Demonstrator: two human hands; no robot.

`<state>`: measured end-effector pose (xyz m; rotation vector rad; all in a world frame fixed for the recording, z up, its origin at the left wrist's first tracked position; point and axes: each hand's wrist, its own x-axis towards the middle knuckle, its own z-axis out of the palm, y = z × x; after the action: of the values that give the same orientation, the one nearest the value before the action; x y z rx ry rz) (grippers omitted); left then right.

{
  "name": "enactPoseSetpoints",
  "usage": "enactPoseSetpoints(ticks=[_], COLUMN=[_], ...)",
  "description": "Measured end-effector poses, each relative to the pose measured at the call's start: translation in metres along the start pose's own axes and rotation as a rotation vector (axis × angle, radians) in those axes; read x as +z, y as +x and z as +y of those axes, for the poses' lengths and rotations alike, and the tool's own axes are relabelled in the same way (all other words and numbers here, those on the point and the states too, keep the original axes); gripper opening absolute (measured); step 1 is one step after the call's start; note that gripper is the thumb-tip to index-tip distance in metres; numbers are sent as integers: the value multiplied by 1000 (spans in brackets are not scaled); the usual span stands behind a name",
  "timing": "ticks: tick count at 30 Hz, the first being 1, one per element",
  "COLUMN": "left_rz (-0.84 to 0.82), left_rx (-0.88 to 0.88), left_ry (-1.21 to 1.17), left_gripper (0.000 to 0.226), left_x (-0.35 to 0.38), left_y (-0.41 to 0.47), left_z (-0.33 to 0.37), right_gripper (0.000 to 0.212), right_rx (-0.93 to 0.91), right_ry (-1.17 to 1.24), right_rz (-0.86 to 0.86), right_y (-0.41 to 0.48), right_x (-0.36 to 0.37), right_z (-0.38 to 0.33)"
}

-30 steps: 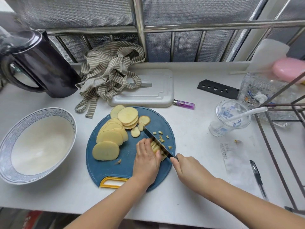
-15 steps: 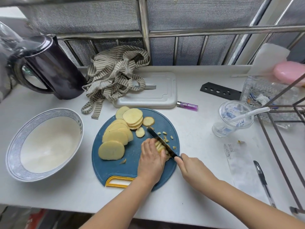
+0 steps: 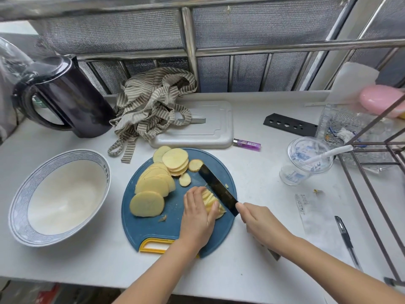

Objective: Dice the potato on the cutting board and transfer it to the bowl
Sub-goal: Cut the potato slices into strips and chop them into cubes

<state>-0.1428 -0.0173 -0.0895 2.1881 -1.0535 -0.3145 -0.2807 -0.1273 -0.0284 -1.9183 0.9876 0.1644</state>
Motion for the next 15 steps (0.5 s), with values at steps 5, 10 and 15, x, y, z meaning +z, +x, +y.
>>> enactPoseSetpoints(ticks=[5, 10, 15], left_rz=[79, -3, -346], left_rx=[-25, -66, 42], left_ry=[-121, 37, 345], left_gripper=[51, 31, 35], left_x=[-26, -49, -47], left_y=[19, 80, 120], left_z=[5, -1, 5], right_gripper=[45, 44, 44], right_rx=[44, 62, 82], right_ry=[198, 255, 252], right_rz=[8, 23, 17], right_y=[-4, -5, -10], right_x=[-14, -25, -28], right_z=[0, 3, 10])
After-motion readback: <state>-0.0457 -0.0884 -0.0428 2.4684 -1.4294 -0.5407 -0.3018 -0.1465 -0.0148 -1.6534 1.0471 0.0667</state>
